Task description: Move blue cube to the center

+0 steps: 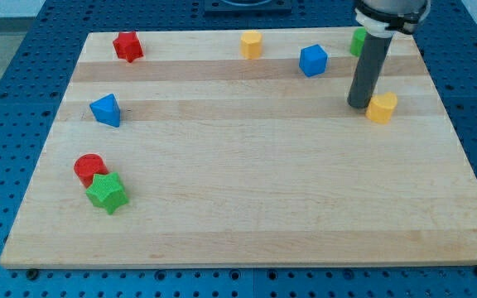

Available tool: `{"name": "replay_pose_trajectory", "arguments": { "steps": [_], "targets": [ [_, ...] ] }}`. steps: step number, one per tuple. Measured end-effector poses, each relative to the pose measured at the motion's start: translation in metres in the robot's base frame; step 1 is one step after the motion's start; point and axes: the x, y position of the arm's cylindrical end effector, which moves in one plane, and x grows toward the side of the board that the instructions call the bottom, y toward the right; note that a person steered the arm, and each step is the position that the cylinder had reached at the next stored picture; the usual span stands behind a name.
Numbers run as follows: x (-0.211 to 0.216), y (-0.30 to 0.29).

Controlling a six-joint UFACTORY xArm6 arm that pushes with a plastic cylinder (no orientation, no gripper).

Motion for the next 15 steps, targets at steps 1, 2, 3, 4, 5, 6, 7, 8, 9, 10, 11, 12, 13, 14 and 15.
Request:
{"name": "replay_pose_trajectory", "arguments": {
  "steps": [1, 2, 3, 4, 5, 6, 7, 8, 9, 10, 11, 12, 13, 14, 15],
  "targets": [
    [0.000, 0.004],
    [0.000, 0.001],
    [0.000, -0.031],
    [0.000, -0.081],
    [0.003, -0.123],
    [0.010, -0.156],
    [0.007, -0.168],
    [-0.004, -0.150],
    [-0.012, -0.115],
    [-0.027, -0.079],
    [-0.040, -0.050],
    [-0.050, -0.029],
    [-0.065, -0.018],
    [-0.076, -0.014],
    [-0.086, -0.015]
  ]
}}
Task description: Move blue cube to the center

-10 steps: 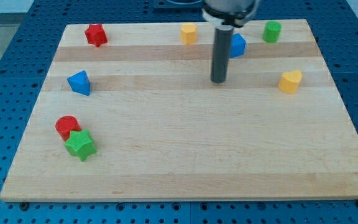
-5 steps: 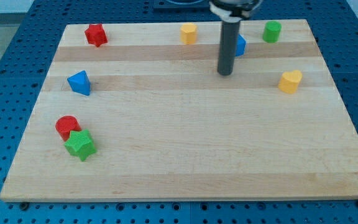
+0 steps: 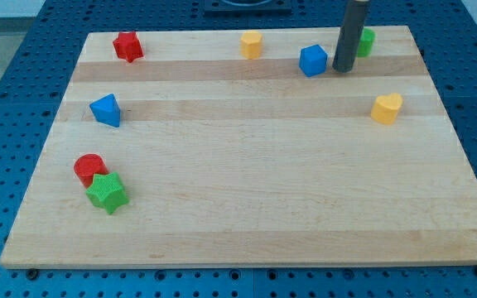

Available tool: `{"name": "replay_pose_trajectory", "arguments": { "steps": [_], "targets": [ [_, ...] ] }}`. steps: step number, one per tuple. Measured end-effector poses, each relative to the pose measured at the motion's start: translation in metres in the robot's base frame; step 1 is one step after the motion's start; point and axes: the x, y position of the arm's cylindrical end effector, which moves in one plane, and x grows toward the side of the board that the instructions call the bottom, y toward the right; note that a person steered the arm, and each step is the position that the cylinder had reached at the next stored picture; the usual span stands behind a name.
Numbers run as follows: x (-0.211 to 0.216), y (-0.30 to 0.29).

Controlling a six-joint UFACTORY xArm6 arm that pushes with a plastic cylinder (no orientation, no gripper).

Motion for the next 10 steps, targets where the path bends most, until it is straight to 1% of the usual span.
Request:
{"name": "replay_pose_trajectory", "arguments": {
  "steps": [2, 6, 7, 8, 10],
  "targets": [
    [-0.016, -0.011],
    [-0.016, -0.133],
    [-0.014, -0.156],
    [-0.002, -0.176],
    [0.029, -0.181]
  ]
}}
